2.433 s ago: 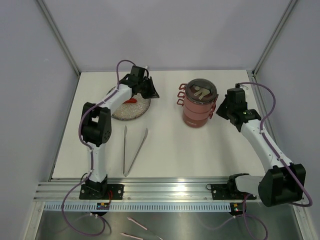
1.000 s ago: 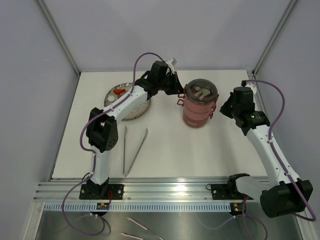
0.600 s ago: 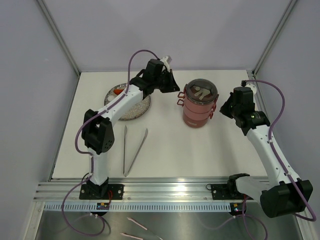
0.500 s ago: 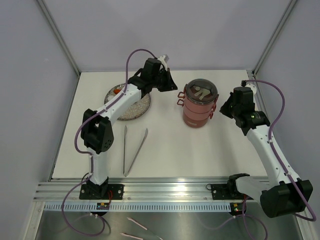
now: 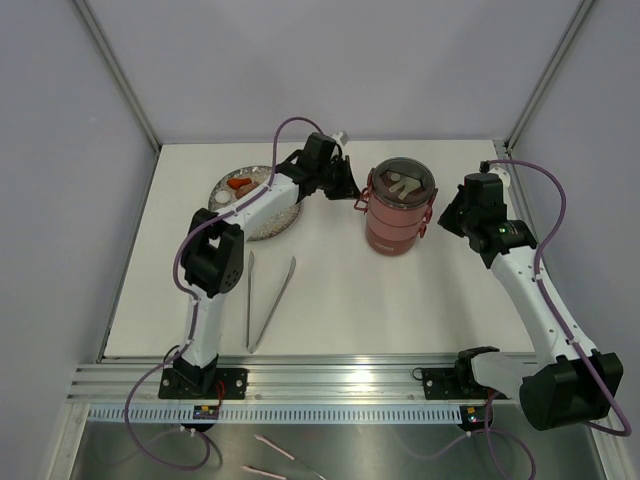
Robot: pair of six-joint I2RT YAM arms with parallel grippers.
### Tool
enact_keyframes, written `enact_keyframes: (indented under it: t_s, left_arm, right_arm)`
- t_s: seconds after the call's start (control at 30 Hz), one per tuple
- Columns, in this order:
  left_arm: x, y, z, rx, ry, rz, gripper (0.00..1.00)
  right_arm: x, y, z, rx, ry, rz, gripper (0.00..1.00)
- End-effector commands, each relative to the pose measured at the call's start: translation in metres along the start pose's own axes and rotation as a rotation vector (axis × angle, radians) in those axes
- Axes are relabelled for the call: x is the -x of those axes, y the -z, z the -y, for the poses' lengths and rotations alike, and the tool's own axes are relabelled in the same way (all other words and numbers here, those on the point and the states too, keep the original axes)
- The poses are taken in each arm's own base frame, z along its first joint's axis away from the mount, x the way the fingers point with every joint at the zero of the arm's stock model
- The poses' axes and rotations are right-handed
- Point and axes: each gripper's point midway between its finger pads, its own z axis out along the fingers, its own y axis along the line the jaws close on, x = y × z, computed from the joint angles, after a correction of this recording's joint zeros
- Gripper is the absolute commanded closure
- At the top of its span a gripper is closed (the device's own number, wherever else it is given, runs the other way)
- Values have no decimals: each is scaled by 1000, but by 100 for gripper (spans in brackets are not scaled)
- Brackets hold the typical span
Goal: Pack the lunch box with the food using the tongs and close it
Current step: Close the fastener on the packing box.
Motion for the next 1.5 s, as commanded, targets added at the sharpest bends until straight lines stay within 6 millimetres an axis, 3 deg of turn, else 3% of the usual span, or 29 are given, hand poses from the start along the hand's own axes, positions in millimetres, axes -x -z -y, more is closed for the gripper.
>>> enact_keyframes:
  t_s: [0.0, 0.1, 0.27, 0.5, 0.63, 0.9, 1.1, 1.27, 1.47]
  left_arm:
    - [-8, -10, 12, -54, -8, -25, 100]
    - [-14, -13, 7, -45, -3, -33, 100]
    - [-2, 3, 8, -20, -37, 6, 100]
    - [14, 27, -30, 126, -18, 51, 100]
    - [22, 31, -38, 150, -22, 68, 100]
    - [19, 14, -7, 72, -48, 35, 100]
    - [-10, -4, 35, 7, -161, -24, 100]
    - [-19, -7, 28, 31, -178, -49, 100]
    - [-14, 0, 25, 36, -179, -37, 100]
  right_arm:
    - [3, -1, -3, 11, 20, 11, 100]
    - [3, -1, -4, 12, 22, 13, 100]
    - [4, -1, -3, 11, 19, 14, 100]
    - [2, 2, -1, 8, 19, 17, 100]
    - [2, 2, -1, 13, 19, 16, 100]
    - [2, 6, 1, 6, 19, 20, 100]
    - [-1, 4, 0, 11, 12, 10, 100]
    - [-1, -6, 8, -46, 11, -6, 100]
    - [19, -32, 32, -143, -54, -54, 100]
